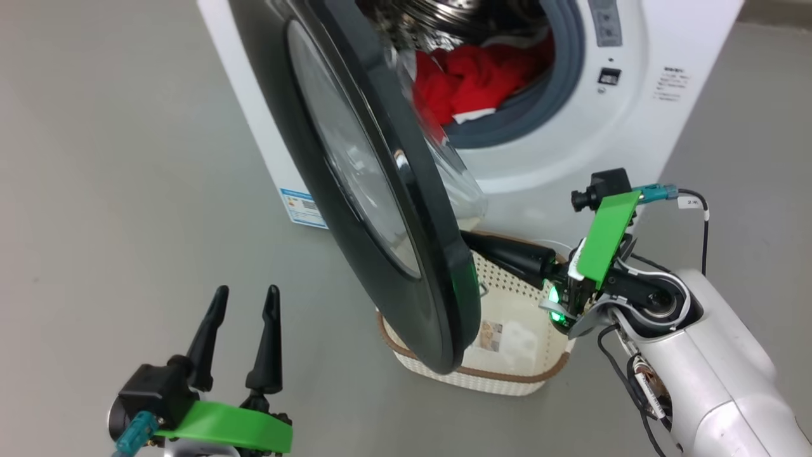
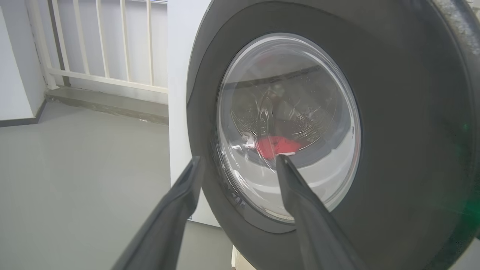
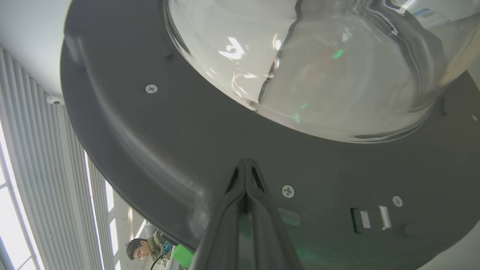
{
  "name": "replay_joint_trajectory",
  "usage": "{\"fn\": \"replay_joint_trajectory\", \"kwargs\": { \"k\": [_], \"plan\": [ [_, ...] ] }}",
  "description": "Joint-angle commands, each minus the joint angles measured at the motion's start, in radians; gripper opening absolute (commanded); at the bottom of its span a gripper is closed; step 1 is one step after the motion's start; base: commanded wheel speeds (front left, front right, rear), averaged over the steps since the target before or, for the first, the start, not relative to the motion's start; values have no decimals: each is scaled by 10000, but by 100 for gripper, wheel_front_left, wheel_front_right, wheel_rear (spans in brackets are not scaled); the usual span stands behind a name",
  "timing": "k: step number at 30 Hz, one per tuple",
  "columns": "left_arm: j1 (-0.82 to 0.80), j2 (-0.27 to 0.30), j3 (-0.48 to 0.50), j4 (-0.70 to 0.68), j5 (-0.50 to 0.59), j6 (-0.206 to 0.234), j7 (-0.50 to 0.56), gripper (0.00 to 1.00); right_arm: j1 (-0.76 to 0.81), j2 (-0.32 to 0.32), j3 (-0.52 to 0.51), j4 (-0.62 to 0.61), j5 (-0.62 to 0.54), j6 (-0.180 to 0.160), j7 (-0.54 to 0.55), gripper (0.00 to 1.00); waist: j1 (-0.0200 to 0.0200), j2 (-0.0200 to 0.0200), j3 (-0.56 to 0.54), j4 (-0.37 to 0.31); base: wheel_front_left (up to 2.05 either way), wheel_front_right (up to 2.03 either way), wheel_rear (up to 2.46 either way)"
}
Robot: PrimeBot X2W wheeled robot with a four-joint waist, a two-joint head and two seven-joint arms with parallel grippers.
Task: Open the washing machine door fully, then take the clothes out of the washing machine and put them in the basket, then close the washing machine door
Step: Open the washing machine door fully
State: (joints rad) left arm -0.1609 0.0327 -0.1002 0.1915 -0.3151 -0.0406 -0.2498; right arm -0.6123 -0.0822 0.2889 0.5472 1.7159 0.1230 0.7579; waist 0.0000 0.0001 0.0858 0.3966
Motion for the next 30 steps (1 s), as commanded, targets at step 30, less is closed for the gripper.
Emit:
{"fn": "replay_joint_trajectory", "kwargs": {
  "k": [30],
  "plan": [
    [479,175,131,-589,31,171,-120,100,-652,319,2652,339,1848,77,-738,0,0,-1,-551,1436,0,0,0]
  ]
}}
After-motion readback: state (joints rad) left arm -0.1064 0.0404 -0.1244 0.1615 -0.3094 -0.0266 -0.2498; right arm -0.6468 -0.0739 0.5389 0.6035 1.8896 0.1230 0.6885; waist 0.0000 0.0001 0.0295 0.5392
